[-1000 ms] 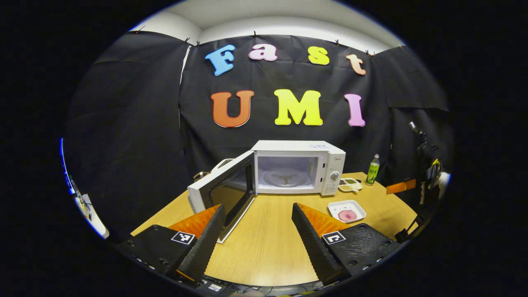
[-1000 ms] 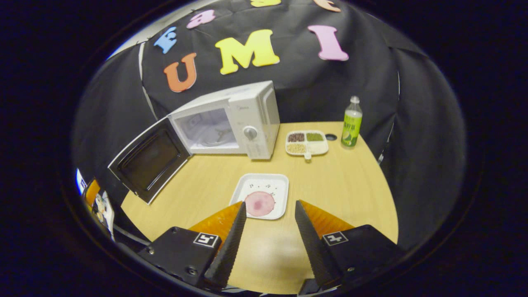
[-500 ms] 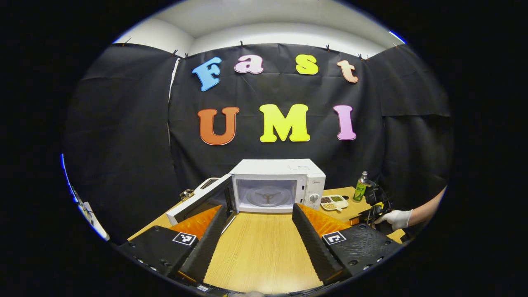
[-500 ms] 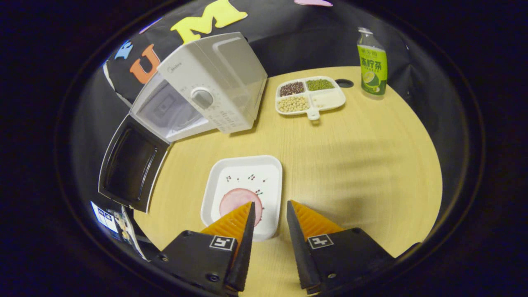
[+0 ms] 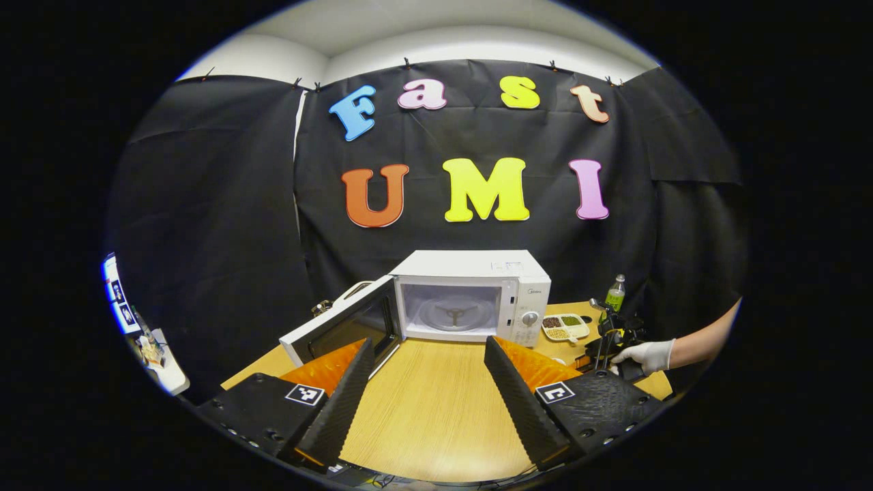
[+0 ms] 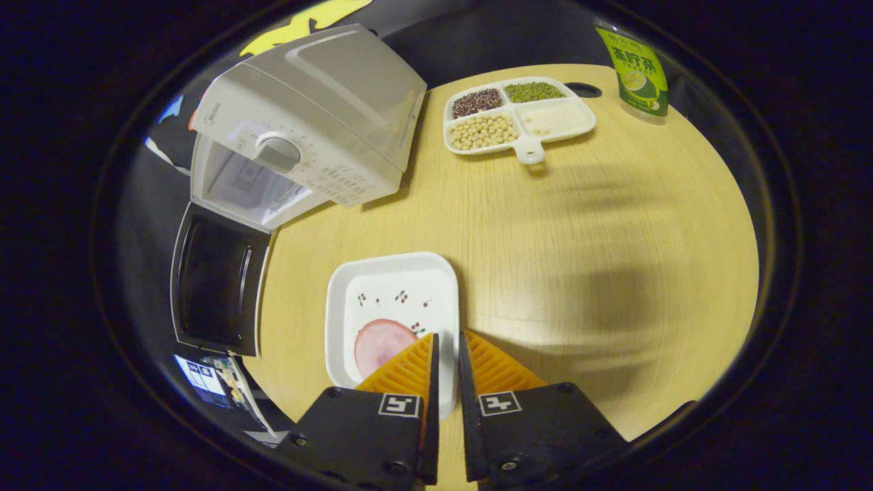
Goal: Open the microwave oven with the left hand, put the food in, and close the microwave oven.
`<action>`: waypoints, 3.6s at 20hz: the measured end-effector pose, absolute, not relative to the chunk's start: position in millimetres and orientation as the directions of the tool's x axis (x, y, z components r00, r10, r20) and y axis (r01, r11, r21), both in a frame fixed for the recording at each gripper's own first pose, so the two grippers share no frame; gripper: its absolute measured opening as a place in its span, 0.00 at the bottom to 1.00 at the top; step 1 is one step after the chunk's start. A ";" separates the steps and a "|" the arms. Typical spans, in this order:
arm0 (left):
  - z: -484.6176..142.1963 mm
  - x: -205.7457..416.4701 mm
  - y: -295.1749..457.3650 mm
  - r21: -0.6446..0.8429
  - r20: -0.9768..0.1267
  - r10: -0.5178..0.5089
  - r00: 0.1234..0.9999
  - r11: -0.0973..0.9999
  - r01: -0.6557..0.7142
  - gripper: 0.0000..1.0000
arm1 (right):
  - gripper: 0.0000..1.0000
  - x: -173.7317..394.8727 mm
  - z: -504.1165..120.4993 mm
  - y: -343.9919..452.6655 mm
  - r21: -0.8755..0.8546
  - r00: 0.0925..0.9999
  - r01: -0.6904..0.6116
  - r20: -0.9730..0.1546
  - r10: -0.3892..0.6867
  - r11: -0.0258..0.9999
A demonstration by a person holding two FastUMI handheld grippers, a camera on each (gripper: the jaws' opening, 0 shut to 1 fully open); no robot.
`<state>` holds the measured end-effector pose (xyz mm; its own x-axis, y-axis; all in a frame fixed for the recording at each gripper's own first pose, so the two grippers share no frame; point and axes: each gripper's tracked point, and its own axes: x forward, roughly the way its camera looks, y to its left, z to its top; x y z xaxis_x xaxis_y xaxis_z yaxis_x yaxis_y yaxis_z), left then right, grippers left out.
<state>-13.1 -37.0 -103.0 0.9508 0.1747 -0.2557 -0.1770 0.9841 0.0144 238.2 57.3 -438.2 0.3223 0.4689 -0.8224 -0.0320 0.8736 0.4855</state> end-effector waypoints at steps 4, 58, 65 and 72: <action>-104.0 -5.4 -38.6 0.003 -0.261 0.173 0.950 0.984 -0.178 0.96 | 0.04 239.0 -439.9 55.0 0.515 0.282 0.014 -0.825 0.490 0.857; -154.9 38.6 163.6 0.088 -0.318 0.130 0.939 0.990 -0.107 0.97 | 0.38 449.7 -322.3 347.3 0.932 0.954 0.213 -0.263 0.144 0.293; -133.7 42.8 166.6 0.077 -0.283 0.124 0.951 0.991 -0.106 0.97 | 0.86 406.6 -258.2 325.9 0.830 0.965 0.122 -0.228 0.131 0.544; -121.6 44.4 175.2 0.041 -0.246 0.109 0.963 0.994 -0.103 0.97 | 0.99 331.4 -215.8 288.0 0.625 0.931 -0.005 -0.281 0.231 0.781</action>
<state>44.4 175.2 -121.6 0.9630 0.1095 -0.2463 -0.1025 0.9939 0.0409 331.4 288.0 -215.8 0.9314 0.2309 -0.2813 -0.0048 0.7807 0.6249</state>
